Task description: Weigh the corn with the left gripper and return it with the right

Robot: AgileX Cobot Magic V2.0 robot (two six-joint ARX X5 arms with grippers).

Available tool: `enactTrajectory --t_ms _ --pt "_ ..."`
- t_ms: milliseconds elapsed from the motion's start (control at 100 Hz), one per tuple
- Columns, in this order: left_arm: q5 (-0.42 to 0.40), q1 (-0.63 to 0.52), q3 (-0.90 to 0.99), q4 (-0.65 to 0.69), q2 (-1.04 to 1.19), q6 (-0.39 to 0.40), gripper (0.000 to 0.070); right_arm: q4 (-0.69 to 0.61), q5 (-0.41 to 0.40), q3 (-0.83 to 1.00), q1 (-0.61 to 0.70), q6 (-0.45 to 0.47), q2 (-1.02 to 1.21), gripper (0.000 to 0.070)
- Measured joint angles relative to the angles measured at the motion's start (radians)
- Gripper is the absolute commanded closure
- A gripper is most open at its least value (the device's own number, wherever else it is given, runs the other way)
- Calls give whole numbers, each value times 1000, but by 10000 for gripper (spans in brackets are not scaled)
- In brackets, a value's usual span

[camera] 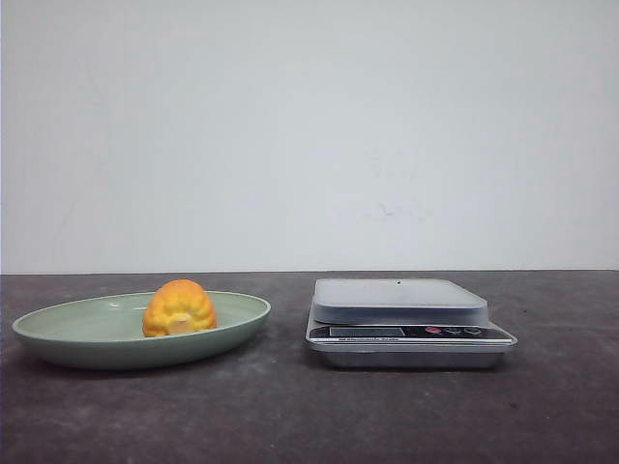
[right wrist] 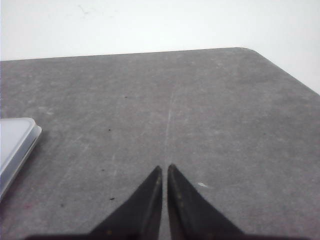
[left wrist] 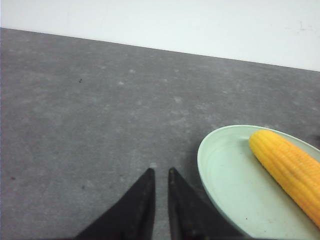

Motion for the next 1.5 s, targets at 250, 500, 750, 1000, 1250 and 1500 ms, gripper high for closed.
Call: enactTrajectory --t_ms 250,500,750,1000,1250,1500 --pt "0 -7 120 -16 50 -141 690 -52 -22 161 0 106 80 697" --pt "42 -7 455 6 314 -178 641 -58 -155 473 0 122 338 641" --pt "186 -11 669 -102 539 -171 272 -143 -307 620 1 122 457 217" --pt "185 -126 857 -135 742 -179 316 -276 -358 789 17 121 544 141" --pt "50 -306 957 -125 1078 -176 307 -402 -362 951 41 92 667 102" --pt "33 -397 959 -132 1394 -184 304 -435 -362 955 58 68 723 94"
